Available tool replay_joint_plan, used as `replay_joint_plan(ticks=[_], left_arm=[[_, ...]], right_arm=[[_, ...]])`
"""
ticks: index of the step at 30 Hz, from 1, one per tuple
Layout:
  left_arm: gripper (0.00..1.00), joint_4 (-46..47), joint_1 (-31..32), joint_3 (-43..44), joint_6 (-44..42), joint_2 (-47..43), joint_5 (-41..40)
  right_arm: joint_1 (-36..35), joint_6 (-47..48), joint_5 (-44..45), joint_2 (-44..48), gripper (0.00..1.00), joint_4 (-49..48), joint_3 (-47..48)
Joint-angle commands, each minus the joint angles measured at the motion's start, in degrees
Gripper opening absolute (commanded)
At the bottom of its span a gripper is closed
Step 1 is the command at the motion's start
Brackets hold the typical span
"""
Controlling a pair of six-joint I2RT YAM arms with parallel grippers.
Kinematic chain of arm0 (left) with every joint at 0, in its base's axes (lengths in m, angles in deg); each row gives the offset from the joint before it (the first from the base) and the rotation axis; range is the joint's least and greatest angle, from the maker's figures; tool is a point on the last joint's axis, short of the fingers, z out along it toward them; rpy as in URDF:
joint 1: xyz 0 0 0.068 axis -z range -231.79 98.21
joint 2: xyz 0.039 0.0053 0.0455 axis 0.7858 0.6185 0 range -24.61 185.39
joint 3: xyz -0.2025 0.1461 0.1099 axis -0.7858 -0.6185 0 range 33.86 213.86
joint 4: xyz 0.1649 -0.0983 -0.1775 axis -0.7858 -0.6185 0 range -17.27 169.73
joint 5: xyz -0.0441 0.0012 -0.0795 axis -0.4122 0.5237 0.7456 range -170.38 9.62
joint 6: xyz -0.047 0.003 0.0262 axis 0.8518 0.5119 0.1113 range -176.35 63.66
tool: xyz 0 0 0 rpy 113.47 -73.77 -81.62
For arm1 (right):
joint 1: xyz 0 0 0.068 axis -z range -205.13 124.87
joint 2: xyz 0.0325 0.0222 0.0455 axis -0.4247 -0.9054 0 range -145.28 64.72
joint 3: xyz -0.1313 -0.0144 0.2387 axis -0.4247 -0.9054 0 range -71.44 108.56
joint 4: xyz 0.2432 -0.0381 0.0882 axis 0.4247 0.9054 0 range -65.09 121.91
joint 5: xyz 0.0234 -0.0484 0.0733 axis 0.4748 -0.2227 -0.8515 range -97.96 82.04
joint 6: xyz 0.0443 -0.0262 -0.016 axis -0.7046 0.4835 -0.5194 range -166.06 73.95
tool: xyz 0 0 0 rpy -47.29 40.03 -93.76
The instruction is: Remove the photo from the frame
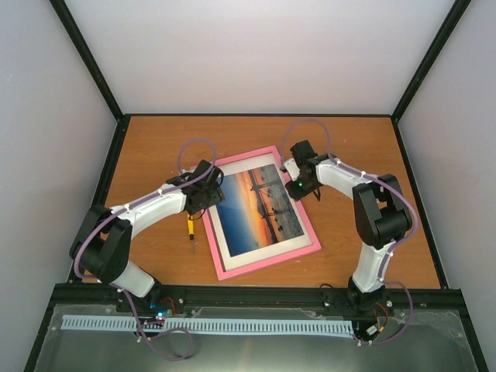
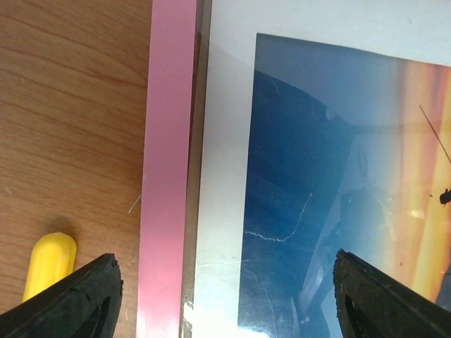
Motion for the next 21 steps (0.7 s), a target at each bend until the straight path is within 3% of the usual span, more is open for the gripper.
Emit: replay_joint_plan(ticks=[1, 9, 21], left_arm=[[0.81, -1.0, -0.3, -0.6, 1.0, 0.2, 1.0], [0.81, -0.1, -0.3, -0.6, 0.4, 0.2, 0.9], [0.81, 0.4, -0.3, -2.6, 0.8, -0.5, 0.9]], right_arm=[[-0.5, -1.8, 0.8, -1.1, 0.50, -1.5, 1.4], [-1.2, -3.0, -1.3, -1.6, 0.49, -1.5, 1.3], [-1.7, -6.5, 3.1, -3.3, 0.42, -3.6, 1.4]])
